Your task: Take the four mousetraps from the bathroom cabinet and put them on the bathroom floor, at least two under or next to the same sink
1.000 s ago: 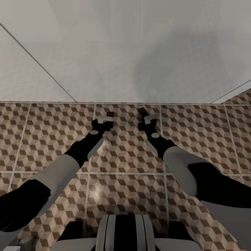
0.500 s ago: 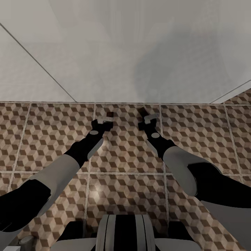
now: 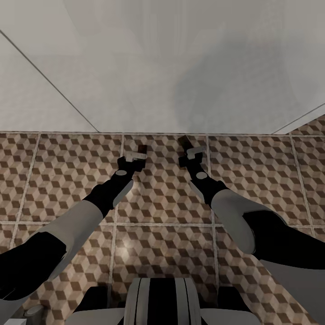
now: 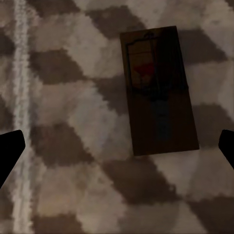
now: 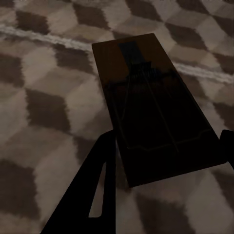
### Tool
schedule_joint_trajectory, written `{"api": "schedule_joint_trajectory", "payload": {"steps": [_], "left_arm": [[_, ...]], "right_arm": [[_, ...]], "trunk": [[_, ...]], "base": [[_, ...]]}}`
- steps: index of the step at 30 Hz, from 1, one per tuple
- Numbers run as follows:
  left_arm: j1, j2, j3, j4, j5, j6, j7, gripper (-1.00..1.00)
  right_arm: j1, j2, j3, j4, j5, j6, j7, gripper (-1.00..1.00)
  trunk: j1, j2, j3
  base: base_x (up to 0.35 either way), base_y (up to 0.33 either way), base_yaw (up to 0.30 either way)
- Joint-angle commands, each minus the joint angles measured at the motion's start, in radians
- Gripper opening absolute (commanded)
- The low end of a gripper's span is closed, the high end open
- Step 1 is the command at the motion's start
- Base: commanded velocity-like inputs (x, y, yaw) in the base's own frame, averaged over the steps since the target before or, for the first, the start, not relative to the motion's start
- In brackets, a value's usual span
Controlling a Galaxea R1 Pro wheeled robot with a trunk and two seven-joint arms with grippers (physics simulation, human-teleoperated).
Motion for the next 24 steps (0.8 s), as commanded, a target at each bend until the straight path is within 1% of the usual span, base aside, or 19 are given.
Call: {"api": "schedule_joint_trajectory", "payload": {"steps": [1, 21, 22, 24], "left_arm": [[-0.001, 0.001, -0.007, -0.001, 0.008, 0.004, 0.009, 1.0], [-0.001, 0.001, -0.007, 0.001, 0.008, 0.003, 0.011, 1.0], [-0.001, 0.001, -0.007, 0.001, 0.008, 0.003, 0.011, 1.0], [-0.001, 0.001, -0.007, 0.001, 0.008, 0.003, 0.012, 1.0]], "right_arm": [[-0.001, 0.0, 0.006, 0.001, 0.007, -0.001, -0.012, -1.0], [-0.001, 0.0, 0.006, 0.001, 0.007, -0.002, -0.012, -1.0], [-0.001, 0.0, 0.006, 0.001, 0.007, -0.002, -0.012, 1.0], [-0.001, 0.0, 0.006, 0.001, 0.007, -0.002, -0.012, 1.0]], "trunk": [[0.0, 0.0, 0.0], [0.0, 0.0, 0.0], [0.0, 0.0, 0.0], [0.0, 0.0, 0.0]], "base": [[0.0, 0.0, 0.0], [0.0, 0.0, 0.0], [0.0, 0.0, 0.0], [0.0, 0.0, 0.0]]}}
